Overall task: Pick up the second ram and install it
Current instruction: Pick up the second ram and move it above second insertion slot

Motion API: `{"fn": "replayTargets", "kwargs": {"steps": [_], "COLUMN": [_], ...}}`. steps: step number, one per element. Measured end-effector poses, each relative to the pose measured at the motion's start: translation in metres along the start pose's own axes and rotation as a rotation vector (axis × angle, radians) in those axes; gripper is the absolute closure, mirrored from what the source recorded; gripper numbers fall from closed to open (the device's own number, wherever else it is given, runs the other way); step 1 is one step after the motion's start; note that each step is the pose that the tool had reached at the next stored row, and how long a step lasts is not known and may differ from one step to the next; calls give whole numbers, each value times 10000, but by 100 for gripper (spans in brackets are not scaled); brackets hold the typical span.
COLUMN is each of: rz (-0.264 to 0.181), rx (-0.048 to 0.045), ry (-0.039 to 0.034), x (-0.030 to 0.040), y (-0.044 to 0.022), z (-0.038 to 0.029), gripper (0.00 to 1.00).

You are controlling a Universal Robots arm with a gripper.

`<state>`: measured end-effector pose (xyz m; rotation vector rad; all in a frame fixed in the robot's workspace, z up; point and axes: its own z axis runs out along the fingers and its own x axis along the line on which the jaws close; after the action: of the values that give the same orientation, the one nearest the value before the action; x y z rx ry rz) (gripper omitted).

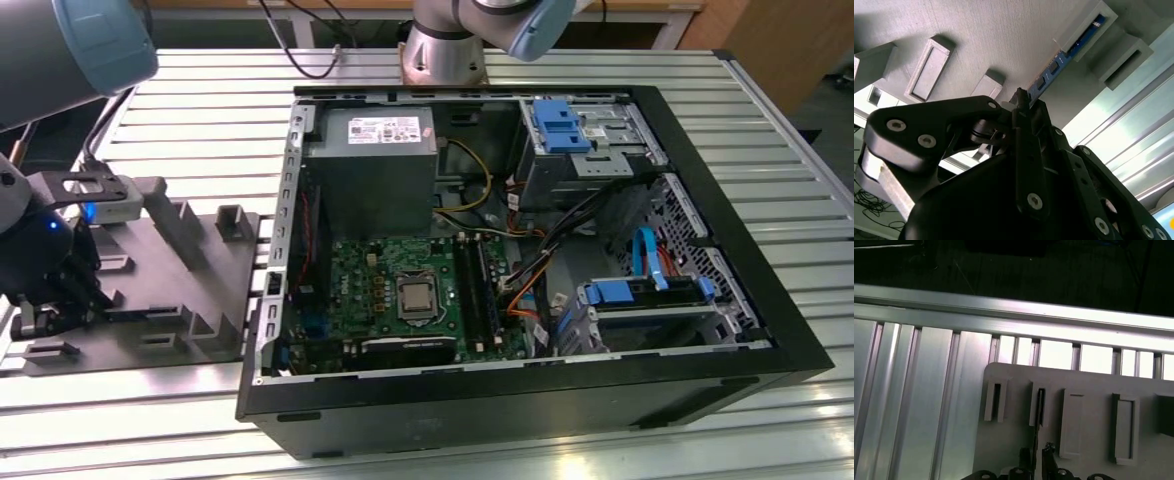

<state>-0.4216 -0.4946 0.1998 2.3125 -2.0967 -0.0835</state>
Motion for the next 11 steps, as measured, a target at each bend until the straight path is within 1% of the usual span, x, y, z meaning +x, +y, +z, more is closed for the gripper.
{"fn": "replayTargets", "kwargs": {"steps": [2, 11], "rz": [0, 1], "rx": [2, 0], "ry": [-1, 0], "x": [0, 0], "y": [-1, 0], "z": [10, 11], "gripper": [76, 78]}}
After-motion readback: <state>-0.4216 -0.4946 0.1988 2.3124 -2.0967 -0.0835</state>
